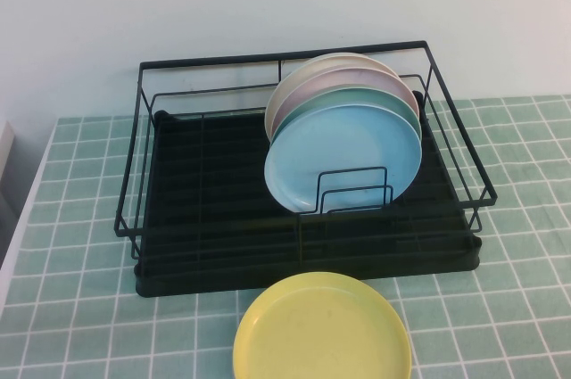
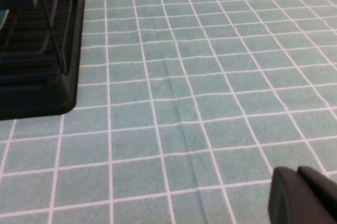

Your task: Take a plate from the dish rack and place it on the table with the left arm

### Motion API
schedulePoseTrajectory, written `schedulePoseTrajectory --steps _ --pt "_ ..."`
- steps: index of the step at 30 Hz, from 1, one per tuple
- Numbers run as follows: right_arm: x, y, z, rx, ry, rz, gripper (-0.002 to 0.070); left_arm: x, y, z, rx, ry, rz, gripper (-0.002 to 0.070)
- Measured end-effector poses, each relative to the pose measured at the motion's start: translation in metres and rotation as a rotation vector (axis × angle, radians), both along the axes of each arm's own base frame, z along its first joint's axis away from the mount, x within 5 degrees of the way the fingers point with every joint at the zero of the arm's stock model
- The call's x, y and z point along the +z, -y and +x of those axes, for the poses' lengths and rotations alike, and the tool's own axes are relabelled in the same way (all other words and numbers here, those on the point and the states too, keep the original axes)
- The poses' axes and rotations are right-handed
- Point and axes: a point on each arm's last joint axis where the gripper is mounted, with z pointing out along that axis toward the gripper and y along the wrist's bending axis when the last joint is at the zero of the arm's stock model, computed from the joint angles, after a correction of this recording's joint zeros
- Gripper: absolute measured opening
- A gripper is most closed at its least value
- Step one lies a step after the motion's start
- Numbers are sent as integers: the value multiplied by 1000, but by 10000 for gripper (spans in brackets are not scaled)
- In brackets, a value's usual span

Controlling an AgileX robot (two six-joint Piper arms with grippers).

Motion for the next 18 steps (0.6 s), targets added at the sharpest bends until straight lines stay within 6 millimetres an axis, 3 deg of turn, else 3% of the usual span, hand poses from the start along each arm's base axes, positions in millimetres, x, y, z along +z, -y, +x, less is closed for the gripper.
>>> schedulePoseTrajectory --steps 7,18 --pt "0 0 0 0 0 0 -2 36 7 -16 -82 437 7 -3" --pt "0 0 0 0 0 0 -2 48 10 -27 -118 619 11 -3"
